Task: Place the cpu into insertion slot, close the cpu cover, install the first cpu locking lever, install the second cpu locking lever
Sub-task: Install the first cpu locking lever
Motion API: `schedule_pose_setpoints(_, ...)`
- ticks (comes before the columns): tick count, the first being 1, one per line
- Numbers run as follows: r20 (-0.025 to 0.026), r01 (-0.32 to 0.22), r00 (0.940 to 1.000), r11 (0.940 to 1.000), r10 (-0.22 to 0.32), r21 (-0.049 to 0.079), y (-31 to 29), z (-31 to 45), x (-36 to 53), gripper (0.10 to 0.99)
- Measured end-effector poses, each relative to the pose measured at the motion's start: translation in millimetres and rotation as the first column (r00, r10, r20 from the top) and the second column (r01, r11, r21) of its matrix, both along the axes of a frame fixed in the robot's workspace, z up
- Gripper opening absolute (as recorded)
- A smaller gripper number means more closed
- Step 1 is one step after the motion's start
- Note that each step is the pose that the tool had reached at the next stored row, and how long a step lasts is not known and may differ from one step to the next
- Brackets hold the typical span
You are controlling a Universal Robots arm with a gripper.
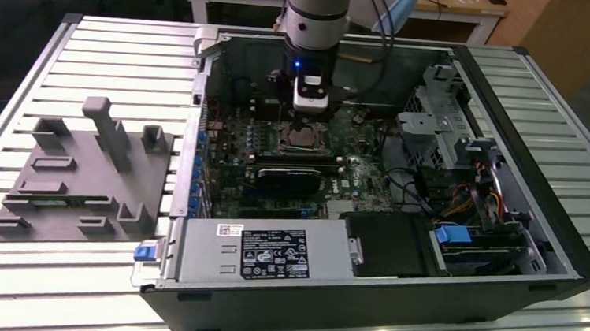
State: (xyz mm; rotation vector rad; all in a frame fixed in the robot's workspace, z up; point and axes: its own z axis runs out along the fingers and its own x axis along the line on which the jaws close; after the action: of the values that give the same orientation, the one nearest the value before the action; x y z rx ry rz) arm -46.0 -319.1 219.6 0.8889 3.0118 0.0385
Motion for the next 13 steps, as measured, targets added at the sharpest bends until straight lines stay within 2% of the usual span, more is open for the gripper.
schedule_pose_setpoints(3,0.0000,-0.055,0.9985,0.9985,0.055,0.000,0.0,-0.2,0.0,0.102)
schedule_pose_setpoints(7,0.0000,-0.127,0.9919,0.9919,0.127,0.000,0.0,-0.3,0.0,0.102)
schedule_pose_setpoints(10,0.0000,-0.182,0.9834,0.9834,0.182,0.000,0.0,-0.5,0.0,0.102)
schedule_pose_setpoints(13,0.0000,-0.234,0.9722,0.9722,0.234,0.000,0.0,-0.6,0.0,0.102)
